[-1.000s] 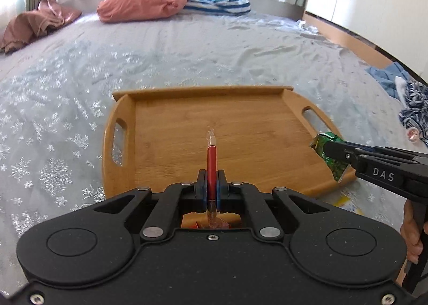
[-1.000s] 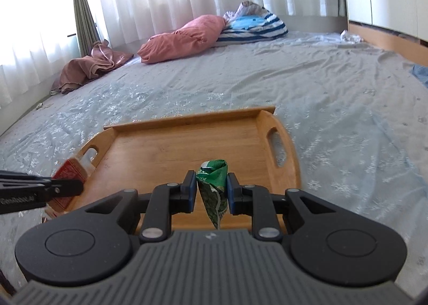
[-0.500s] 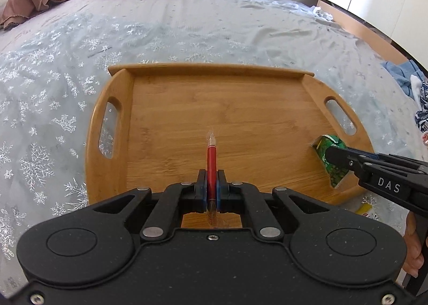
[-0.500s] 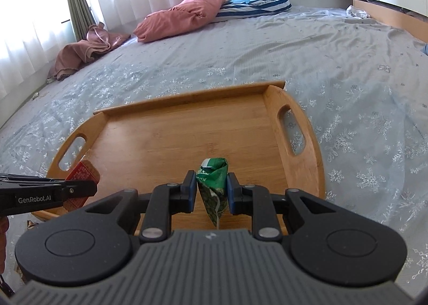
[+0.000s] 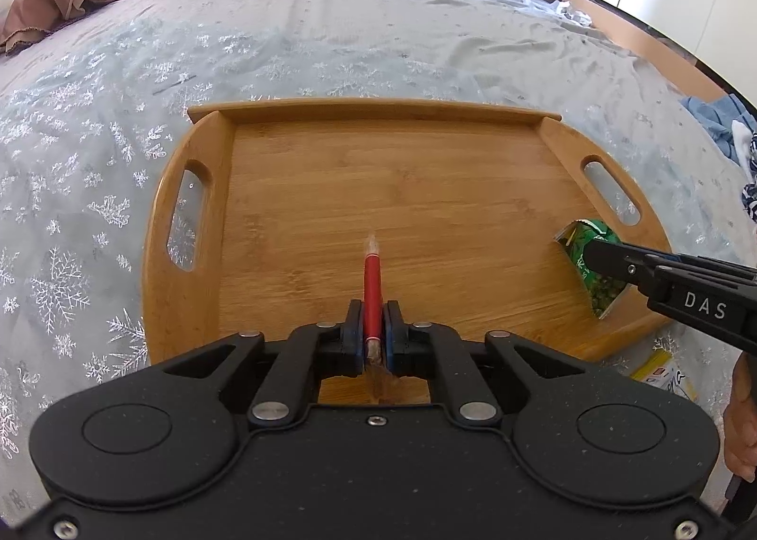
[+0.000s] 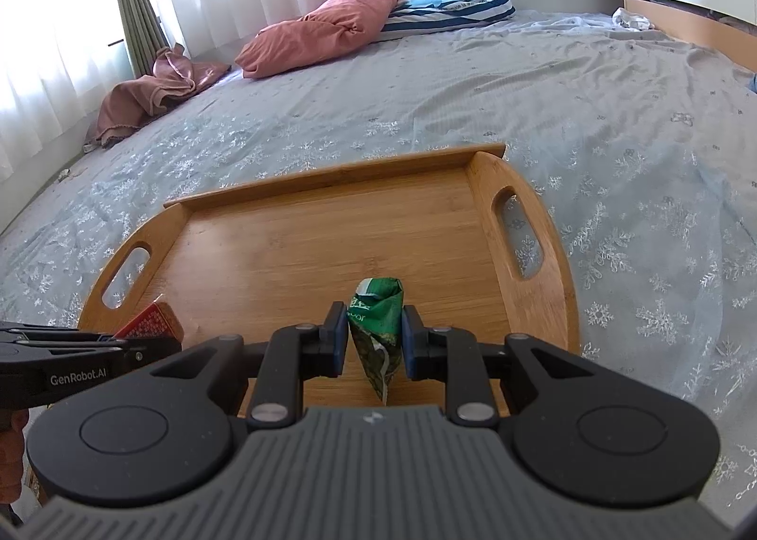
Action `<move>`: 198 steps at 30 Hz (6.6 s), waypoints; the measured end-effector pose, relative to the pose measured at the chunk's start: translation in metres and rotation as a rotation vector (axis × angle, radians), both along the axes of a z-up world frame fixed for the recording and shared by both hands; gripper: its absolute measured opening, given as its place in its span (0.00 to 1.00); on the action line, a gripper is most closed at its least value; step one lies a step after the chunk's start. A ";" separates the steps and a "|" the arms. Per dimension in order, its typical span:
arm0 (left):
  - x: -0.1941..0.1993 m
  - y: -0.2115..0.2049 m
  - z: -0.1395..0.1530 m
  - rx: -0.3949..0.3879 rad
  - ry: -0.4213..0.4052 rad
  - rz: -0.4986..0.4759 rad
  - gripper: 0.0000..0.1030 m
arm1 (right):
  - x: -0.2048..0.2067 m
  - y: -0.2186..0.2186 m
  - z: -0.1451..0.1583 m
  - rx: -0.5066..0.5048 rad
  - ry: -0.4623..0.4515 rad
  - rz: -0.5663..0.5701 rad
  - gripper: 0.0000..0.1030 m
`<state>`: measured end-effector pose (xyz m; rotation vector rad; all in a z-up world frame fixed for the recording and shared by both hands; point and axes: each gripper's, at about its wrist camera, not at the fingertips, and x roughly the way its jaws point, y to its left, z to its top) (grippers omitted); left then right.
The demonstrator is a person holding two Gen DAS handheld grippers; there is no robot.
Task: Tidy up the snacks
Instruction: 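Carry both snacks over the wooden tray and open both tools to drop them, then move both tools back to the pile and grasp the yellow Ameri bag with the right tool, then grasp the brown nut bar pack with the left tool while the right tool holds the Ameri bag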
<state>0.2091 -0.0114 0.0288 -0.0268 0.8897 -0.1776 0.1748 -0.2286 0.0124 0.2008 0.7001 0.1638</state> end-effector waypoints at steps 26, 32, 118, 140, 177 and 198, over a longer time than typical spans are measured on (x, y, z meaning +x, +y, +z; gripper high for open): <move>-0.073 0.022 0.037 0.031 -0.153 -0.001 0.86 | -0.049 -0.001 0.021 -0.052 -0.085 0.007 0.85; -0.105 0.027 0.041 0.032 -0.181 0.003 0.89 | -0.076 -0.001 0.022 -0.073 -0.108 0.015 0.88; -0.197 0.042 -0.015 -0.012 -0.190 0.042 0.75 | -0.141 -0.009 -0.021 -0.106 -0.078 -0.045 0.64; -0.201 0.035 -0.017 0.002 -0.201 0.061 0.59 | -0.129 -0.003 -0.028 -0.119 -0.064 -0.058 0.67; -0.201 0.046 0.001 0.005 -0.252 0.045 0.19 | -0.132 -0.020 -0.017 -0.084 -0.069 -0.153 0.54; -0.194 0.041 -0.031 -0.012 -0.212 0.087 0.61 | -0.099 0.000 -0.033 -0.079 -0.033 -0.202 0.74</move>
